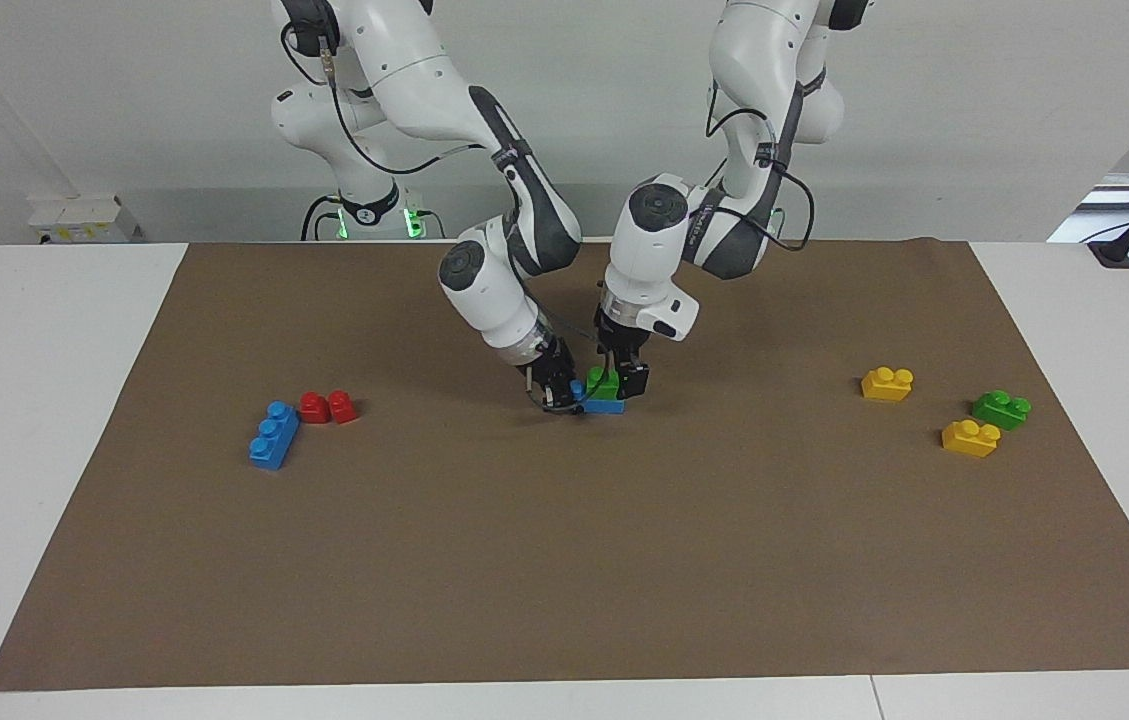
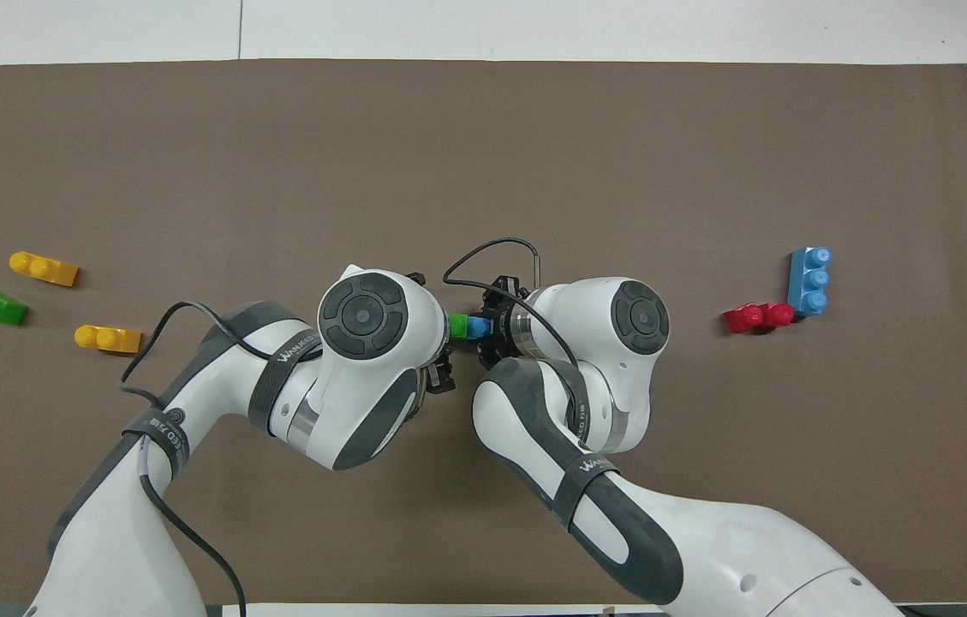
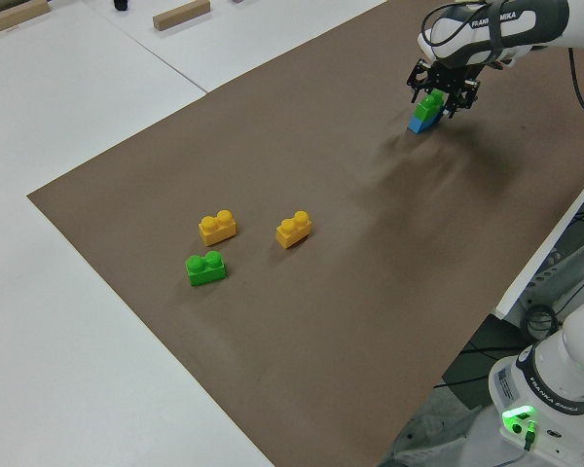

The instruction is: Remove green block with left arm and hold with right

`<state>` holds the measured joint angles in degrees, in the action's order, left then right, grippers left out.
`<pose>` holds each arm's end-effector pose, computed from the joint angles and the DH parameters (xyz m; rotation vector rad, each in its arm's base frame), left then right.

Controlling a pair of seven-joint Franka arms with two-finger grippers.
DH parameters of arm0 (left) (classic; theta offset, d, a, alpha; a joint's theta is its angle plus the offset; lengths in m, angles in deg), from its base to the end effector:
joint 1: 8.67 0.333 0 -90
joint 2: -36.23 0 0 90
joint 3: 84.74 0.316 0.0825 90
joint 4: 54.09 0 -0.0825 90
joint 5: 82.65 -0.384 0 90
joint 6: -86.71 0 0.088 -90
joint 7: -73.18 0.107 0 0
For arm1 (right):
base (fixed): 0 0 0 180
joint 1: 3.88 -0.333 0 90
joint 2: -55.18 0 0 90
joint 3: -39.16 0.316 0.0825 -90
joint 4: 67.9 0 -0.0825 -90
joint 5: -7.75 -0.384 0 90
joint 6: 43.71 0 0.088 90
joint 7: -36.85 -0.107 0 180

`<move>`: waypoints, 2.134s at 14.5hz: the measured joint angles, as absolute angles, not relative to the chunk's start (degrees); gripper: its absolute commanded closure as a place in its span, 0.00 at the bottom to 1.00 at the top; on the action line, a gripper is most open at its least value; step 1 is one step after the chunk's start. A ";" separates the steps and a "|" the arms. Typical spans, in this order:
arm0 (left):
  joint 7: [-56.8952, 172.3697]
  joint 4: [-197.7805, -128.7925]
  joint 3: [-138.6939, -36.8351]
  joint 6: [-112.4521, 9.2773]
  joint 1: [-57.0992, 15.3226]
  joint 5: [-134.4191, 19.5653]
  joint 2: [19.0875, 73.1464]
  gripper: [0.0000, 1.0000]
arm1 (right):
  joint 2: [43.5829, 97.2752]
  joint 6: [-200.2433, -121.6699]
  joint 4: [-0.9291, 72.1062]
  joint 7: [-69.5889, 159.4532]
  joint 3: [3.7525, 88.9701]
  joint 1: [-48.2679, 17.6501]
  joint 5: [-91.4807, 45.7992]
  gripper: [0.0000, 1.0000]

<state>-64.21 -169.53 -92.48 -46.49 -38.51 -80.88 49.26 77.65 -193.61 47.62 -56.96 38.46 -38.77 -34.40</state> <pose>0.4768 -0.3644 0.3498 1.9377 2.3606 -0.0762 0.5205 0.3357 0.2730 -1.8702 2.0164 0.4116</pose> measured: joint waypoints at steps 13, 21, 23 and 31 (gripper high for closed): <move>-60.55 -169.13 -92.01 -48.94 -39.37 -84.60 49.31 1.00 | 77.72 -195.07 48.03 -53.36 38.56 -38.80 -38.69 1.00; -57.85 -168.83 -92.01 -48.06 -39.31 -84.59 48.87 1.00 | 77.72 -195.12 48.02 -53.28 38.57 -38.80 -38.70 1.00; -57.17 -168.24 -92.00 -45.85 -39.28 -84.59 47.77 1.00 | 77.72 -195.18 48.03 -53.29 38.57 -38.79 -38.77 1.00; -52.99 -168.08 -91.10 -39.98 -36.38 -84.59 41.98 1.00 | 77.67 -193.04 47.64 -51.09 38.38 -36.68 -38.85 1.00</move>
